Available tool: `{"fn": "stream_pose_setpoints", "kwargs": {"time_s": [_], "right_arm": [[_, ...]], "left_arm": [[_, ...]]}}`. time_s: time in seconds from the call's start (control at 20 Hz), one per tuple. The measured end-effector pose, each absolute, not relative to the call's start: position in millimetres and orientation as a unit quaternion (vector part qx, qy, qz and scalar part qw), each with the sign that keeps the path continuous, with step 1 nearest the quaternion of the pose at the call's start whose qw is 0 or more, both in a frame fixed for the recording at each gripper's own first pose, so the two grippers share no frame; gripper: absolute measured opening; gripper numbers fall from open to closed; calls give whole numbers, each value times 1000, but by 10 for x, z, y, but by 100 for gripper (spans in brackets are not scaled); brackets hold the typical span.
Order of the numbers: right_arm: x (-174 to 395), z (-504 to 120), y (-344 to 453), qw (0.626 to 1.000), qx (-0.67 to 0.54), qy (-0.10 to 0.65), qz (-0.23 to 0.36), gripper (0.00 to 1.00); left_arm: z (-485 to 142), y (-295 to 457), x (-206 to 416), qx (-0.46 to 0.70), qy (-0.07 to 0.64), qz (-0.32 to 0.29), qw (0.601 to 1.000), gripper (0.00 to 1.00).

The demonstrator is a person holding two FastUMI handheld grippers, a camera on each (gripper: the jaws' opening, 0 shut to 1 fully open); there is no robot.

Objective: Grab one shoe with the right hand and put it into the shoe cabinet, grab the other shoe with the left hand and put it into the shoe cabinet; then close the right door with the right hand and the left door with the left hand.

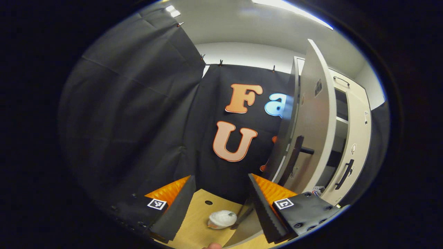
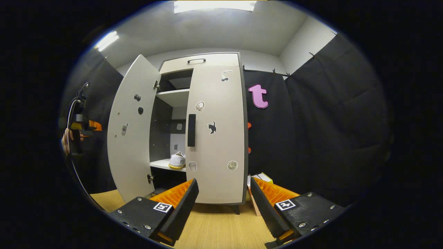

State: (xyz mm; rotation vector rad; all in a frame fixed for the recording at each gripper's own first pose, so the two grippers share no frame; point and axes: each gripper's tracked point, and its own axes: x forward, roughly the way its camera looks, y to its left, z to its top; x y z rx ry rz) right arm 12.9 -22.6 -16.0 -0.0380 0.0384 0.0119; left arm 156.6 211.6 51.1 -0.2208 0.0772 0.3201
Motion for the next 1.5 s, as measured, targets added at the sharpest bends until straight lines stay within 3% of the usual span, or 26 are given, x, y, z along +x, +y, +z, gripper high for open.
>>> {"fn": "stream_pose_setpoints", "kwargs": {"time_s": [0.45, 1.0, 1.15, 1.25, 1.3, 1.35, 1.4, 1.5], "right_arm": [[114, -80, -223, 1000, -10, 12, -1, 93], [175, -63, -216, 1000, 8, 15, 8, 93], [172, -37, -226, 1000, 13, 13, 4, 93], [170, 3, -242, 1000, 15, 9, 1, 92], [155, 8, -264, 1000, 14, 9, -2, 93], [148, 14, -277, 1000, 15, 9, -5, 92], [131, 31, -294, 1000, 16, 7, -8, 93], [125, 30, -325, 1000, 17, 7, -14, 93]], "left_arm": [[395, 1847, 1885, -83, 46, 136, 986, 96], [395, 690, 1957, -54, 53, 11, 997, 90], [298, 414, 2081, -59, 62, -17, 996, 99], [283, 219, 2135, -72, 65, -44, 994, 92], [271, 179, 2143, -77, 68, -46, 994, 99], [270, 187, 2174, -81, 69, -45, 993, 93], [289, 180, 2177, -88, 67, -45, 993, 96], [311, 102, 2193, -102, 62, -52, 992, 93]]}}
